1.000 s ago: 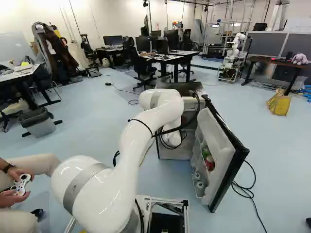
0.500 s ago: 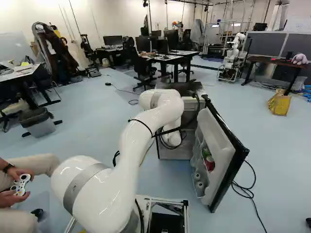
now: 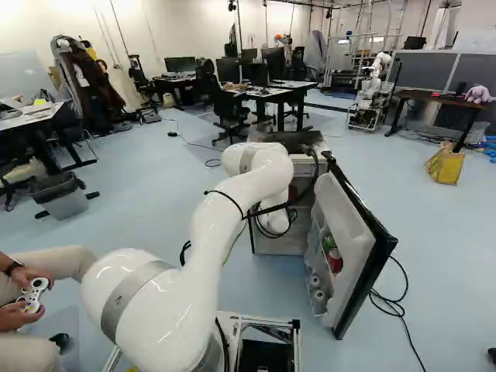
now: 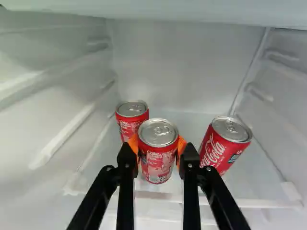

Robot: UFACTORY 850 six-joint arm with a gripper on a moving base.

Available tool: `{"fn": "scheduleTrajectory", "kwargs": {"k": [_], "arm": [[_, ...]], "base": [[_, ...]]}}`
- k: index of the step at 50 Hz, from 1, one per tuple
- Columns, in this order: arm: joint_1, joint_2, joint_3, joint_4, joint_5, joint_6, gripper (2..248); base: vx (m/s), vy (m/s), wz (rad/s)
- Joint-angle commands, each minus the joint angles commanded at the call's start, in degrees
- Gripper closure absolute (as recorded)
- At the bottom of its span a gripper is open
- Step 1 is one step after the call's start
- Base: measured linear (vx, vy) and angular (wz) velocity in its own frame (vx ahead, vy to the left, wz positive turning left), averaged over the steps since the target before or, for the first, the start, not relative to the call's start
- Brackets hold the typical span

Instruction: Grab a drink from the fridge

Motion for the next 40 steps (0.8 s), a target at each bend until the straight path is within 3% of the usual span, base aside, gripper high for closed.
{"fn": "scheduleTrajectory", "kwargs": {"k": [26,40], "arm": [[-0.03,3.65,3.29,0.00,0.00,0.00,155],[-0.31,5.95,7.42,0.00,0.00,0.00,155]], "base": [[0.000,0.000,0.000],[0.000,0.000,0.000]]}}
